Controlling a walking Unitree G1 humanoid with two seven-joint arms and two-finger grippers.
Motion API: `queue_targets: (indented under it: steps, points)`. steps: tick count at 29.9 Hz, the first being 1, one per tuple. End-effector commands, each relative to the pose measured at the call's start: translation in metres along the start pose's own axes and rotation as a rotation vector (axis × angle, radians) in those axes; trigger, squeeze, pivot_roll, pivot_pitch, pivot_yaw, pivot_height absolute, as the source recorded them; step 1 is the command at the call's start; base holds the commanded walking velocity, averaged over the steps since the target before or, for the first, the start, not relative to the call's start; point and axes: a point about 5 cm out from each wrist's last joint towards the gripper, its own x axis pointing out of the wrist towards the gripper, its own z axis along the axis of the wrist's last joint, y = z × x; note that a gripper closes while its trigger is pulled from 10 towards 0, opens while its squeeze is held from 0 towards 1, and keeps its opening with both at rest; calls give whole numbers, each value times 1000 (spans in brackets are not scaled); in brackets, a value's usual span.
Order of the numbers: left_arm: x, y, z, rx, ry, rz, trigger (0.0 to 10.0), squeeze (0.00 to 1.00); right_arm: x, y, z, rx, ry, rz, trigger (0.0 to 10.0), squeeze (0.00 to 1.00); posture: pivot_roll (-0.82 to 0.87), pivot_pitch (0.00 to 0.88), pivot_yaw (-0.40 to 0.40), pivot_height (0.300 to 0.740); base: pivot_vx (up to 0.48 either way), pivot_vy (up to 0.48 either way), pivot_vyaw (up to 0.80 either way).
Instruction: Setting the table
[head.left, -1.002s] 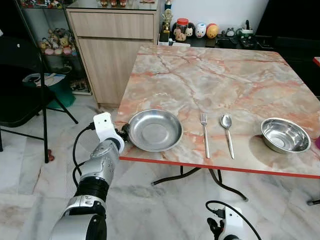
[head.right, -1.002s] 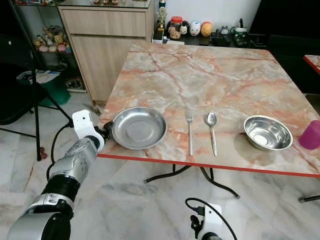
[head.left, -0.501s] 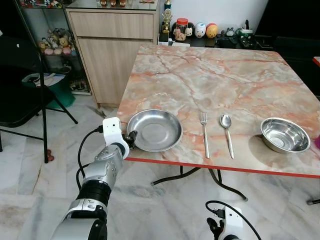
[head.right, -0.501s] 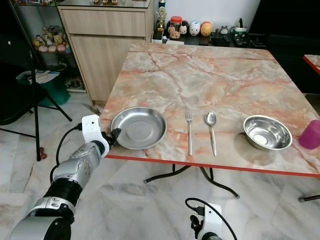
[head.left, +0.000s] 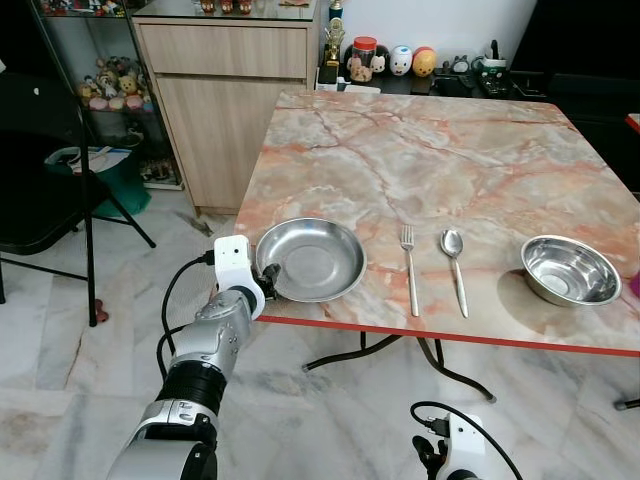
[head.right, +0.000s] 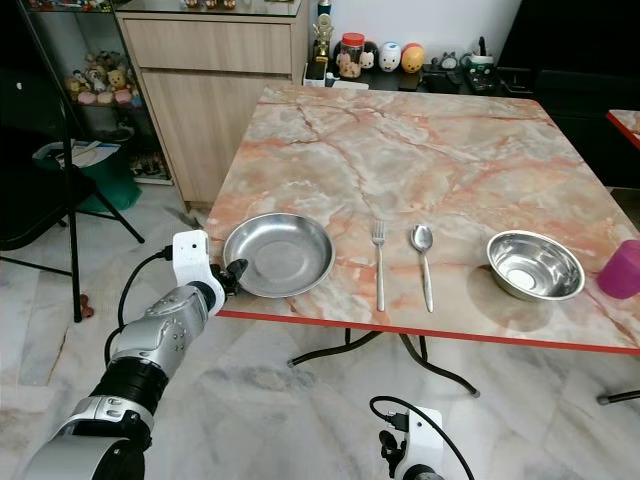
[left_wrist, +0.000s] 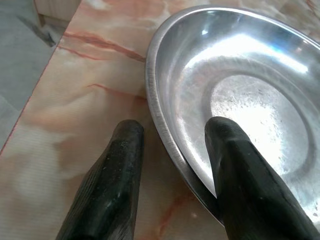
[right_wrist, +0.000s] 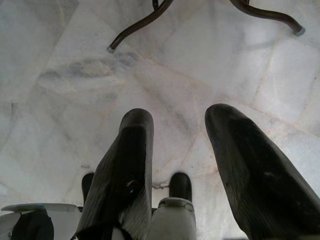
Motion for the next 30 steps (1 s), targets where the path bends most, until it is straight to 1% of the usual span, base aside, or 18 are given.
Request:
queue_targets:
  steps: [1,2,6,8,9,12,20,26,28,29,30]
  points:
    - [-1,-5,2,51,4,-12,2392,0,0,-1,-1,3,11,-3,10000,0,75,0,-32,740,0,0,0]
    - [-1,-6,3,56,3,-12,9961,0,0,-1,-1,3,12,-3,10000,0,79,0,-33,740,0,0,0]
    - [-1,-7,11,95,-13,-8,10000,0,0,0,-1,2,16,-1,10000,0,81,0,-30,740,0,0,0]
    - [-1,-7,11,99,-12,-5,10000,0,0,0,-1,2,16,-1,10000,0,81,0,-30,740,0,0,0]
    - [-1,-6,13,136,-11,4,10000,0,0,0,-1,3,16,1,10000,0,81,0,-29,740,0,0,0]
    - [-1,-6,15,158,-3,6,10000,0,0,0,-1,3,17,2,10000,0,84,0,-29,740,0,0,0]
    - [-2,-7,4,201,61,1,10000,0,0,1,-1,2,22,5,10000,0,82,0,-29,740,0,0,0]
    - [-2,-7,-1,188,89,9,10000,0,0,0,-2,2,24,6,10000,0,80,0,-30,740,0,0,0]
    - [-2,-7,-2,169,94,13,10000,0,0,0,-2,1,25,5,10000,0,80,0,-30,740,0,0,0]
    - [-2,-7,-1,145,94,20,10000,0,0,0,-2,0,26,5,10000,0,83,0,-30,740,0,0,0]
    - [-2,-7,-1,145,94,20,10000,0,0,0,-2,0,26,5,10000,0,83,0,-30,740,0,0,0]
